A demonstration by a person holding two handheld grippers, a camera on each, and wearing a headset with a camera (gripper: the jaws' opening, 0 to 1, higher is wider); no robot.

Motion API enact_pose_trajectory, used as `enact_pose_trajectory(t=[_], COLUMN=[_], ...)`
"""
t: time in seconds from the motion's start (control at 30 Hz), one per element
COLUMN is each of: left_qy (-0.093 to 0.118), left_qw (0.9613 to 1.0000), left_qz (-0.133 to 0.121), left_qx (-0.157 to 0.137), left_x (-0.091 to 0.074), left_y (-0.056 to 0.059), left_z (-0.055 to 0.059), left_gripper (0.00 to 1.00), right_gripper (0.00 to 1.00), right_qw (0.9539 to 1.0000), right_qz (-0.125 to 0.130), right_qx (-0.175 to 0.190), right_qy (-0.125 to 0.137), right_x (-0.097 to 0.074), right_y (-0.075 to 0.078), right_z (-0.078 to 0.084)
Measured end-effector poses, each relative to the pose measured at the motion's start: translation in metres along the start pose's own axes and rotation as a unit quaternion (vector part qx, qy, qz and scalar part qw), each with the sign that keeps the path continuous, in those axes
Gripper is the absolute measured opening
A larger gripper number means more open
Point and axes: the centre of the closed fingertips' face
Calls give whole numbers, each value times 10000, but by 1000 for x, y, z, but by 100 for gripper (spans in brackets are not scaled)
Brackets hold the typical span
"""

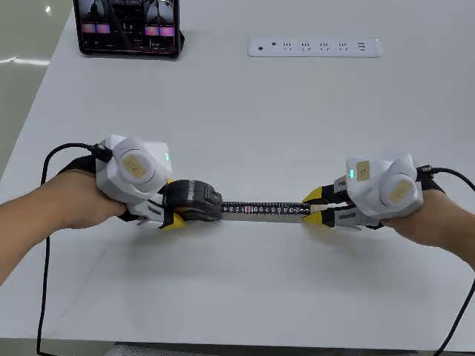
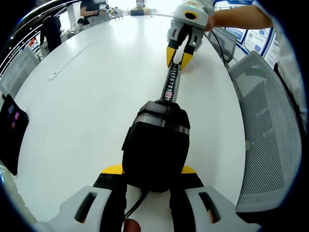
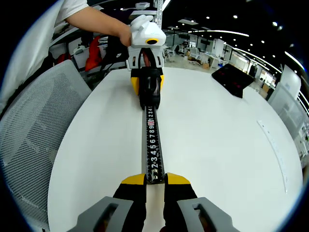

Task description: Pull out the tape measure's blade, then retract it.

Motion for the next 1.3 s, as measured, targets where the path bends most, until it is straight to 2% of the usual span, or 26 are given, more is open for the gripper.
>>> enact_pose_trajectory(t=[0.73,1.3], left_qy=[25,44], left_qw=[10000,10000], left_qz=[9,-5], left_qx=[-9,-20], left_x=[0,0], left_y=[0,1], left_z=[0,0], left_gripper=[29,29], right_gripper=[9,9], right_qw=[9997,9993], right_qz=[84,125], right_qx=[75,101], right_qy=[-209,-347], right_x=[-26,-41], right_y=[-1,-1], right_z=[24,34])
Point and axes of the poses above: the centre of the closed fingertips' face, and the gripper's own axes: x roughly forward along the fingers, y roughly to its right, z roughly out of its underside, and after that the axes turned 5 degrees about y, right-handed
